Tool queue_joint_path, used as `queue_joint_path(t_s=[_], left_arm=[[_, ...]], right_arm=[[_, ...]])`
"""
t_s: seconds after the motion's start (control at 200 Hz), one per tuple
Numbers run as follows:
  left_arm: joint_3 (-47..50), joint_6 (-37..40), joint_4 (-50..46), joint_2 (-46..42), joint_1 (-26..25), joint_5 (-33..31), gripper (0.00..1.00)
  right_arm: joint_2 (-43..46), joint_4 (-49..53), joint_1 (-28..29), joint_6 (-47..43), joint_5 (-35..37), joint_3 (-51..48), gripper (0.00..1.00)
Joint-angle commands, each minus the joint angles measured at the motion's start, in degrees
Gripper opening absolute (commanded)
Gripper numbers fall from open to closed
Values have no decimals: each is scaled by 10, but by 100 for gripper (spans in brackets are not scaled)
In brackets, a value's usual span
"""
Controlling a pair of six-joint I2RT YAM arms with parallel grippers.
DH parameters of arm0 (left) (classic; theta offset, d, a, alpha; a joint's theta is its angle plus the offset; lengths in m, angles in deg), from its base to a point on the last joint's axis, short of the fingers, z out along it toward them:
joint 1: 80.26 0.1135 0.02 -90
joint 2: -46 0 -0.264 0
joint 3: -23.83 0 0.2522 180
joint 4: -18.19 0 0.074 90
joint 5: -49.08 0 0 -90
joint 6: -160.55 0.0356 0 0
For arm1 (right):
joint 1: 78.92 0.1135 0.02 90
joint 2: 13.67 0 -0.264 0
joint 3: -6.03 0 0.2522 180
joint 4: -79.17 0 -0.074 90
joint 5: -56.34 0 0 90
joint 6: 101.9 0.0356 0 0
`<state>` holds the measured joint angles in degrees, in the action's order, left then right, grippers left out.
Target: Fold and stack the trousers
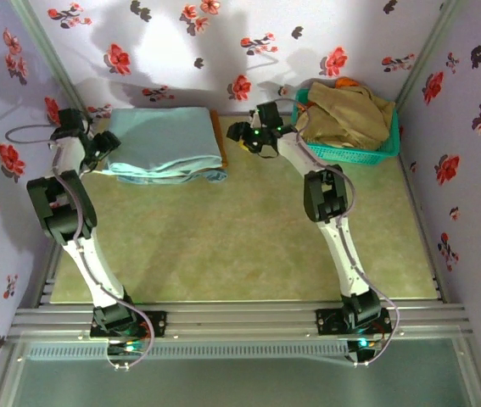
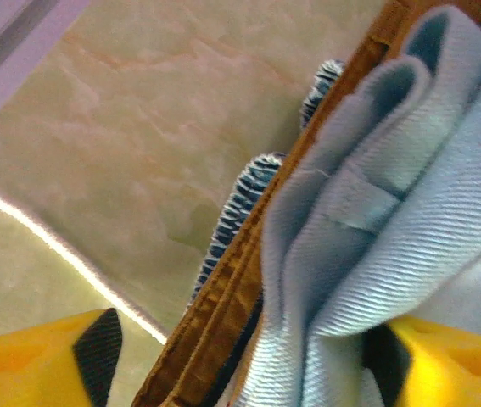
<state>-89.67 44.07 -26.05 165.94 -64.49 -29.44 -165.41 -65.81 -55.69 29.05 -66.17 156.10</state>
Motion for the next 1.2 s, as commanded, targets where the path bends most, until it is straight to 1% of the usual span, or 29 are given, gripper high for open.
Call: queue_joint_path(t_s=[0.0, 0.025, 0.055, 0.17, 0.225, 0.285, 0.345, 0.38, 0.425, 0.45, 0.505, 0.57, 0.615, 0.65, 0.675, 0.73, 0.77, 0.825, 0.905, 0.955, 1.01, 1.065, 1.14, 1.195], left_arm=[[-25, -11, -8, -27, 6, -41, 85], [-28, -14, -19, -36, 6, -54, 88], [-35, -19, -37, -47, 6, -74, 89], [-32, -47, -86, -105, 7, -115, 90], [-9, -59, -87, -144, 0, -115, 84], [19, -62, -85, -187, -21, -119, 76], [65, -75, -69, -236, -53, -116, 64], [95, -79, -52, -263, -78, -115, 53], [137, -92, -26, -293, -114, -116, 37], [160, -94, -8, -306, -135, -115, 30], [200, -112, 18, -322, -178, -122, 14], [246, -139, 65, -319, -218, -104, 0], [272, -161, 101, -306, -245, -100, 0], [285, -161, 139, -290, -266, -91, 0], [282, -163, 149, -275, -279, -107, 0], [247, -156, 142, -233, -309, -153, 0], [213, -145, 143, -199, -326, -172, 0], [177, -157, 151, -152, -332, -183, 0], [127, -171, 133, -83, -325, -184, 0], [122, -189, 133, -50, -319, -182, 0], [133, -221, 144, -27, -303, -178, 0], [164, -251, 181, -18, -280, -172, 0], [202, -284, 230, -12, -242, -152, 0], [215, -297, 245, -7, -218, -142, 0]], right_arm=[[78, -20, 10, -21, -19, -37, 66], [85, -20, 11, -24, -19, -46, 66], [91, -17, 12, -26, -18, -55, 66], [120, -15, 16, -28, -16, -94, 66], [144, -25, 16, -26, -11, -127, 66], [179, -35, 15, -23, 7, -170, 66], [212, -40, 12, -22, 24, -211, 66], [231, -43, 10, -20, 32, -235, 66], [251, -49, 7, -16, 40, -265, 66], [261, -53, 5, -13, 40, -282, 66], [280, -61, 0, -7, 37, -315, 66], [305, -73, -4, -6, 30, -359, 66], [325, -83, -6, -8, 29, -392, 66], [343, -90, -8, -10, 30, -418, 67], [356, -95, -10, -10, 32, -436, 67], [382, -101, -13, -12, 39, -475, 67], [399, -112, -14, -10, 44, -506, 67], [421, -130, -16, -9, 46, -548, 67], [449, -144, -24, -6, 46, -597, 67], [468, -160, -32, 1, 47, -628, 67], [487, -180, -43, 11, 46, -660, 67], [501, -192, -54, 20, 45, -683, 67], [514, -199, -64, 23, 44, -701, 67], [519, -199, -69, 22, 46, -705, 68]])
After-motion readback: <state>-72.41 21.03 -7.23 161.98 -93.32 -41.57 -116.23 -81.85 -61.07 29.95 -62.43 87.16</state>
